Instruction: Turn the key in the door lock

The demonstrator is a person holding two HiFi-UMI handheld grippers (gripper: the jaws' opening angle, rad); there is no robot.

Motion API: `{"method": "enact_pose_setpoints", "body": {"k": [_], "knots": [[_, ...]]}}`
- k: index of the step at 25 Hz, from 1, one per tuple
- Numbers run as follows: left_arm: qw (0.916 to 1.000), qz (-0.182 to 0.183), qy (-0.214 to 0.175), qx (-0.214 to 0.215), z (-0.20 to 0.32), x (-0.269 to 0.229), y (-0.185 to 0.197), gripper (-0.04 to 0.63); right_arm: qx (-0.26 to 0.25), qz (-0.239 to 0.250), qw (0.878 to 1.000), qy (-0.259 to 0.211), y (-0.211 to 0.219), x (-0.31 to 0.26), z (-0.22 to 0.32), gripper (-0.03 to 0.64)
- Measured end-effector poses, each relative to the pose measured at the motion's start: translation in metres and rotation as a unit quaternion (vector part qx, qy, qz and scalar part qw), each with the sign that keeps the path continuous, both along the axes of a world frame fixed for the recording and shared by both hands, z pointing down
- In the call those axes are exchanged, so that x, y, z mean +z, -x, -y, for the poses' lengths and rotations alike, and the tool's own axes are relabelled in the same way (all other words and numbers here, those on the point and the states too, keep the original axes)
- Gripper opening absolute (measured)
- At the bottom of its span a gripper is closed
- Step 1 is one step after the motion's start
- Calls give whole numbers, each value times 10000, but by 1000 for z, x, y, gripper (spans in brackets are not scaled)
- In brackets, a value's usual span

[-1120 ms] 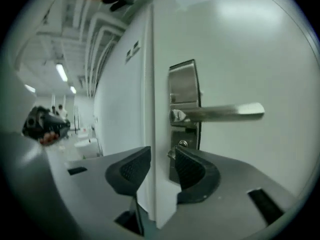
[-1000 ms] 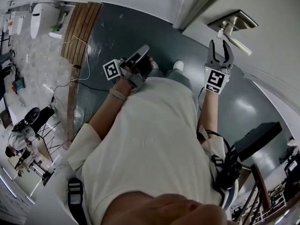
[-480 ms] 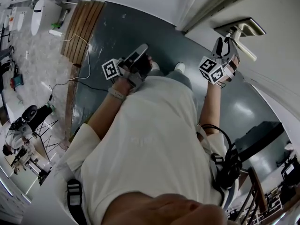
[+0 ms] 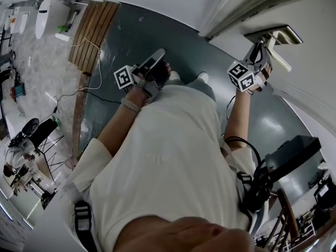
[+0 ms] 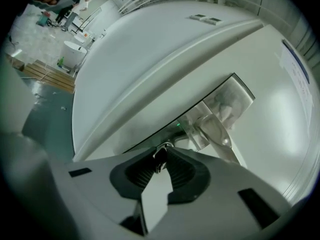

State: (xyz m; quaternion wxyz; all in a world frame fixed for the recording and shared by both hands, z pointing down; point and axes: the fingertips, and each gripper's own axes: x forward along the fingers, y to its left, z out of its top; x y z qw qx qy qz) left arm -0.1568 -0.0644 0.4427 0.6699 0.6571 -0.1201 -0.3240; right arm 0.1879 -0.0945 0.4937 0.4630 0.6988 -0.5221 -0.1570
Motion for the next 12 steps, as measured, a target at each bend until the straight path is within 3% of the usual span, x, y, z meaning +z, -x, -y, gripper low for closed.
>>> {"method": "enact_pose_setpoints", "body": {"k": [4,12], "knots": [[10000,-30,41,-34,2,3,9,9,98,123,9998,-142,2,-1,1,72],[9999,-53,93,-55,3,7,13,9,341,1146,9915,-520,-4,-3,1,72]]}}
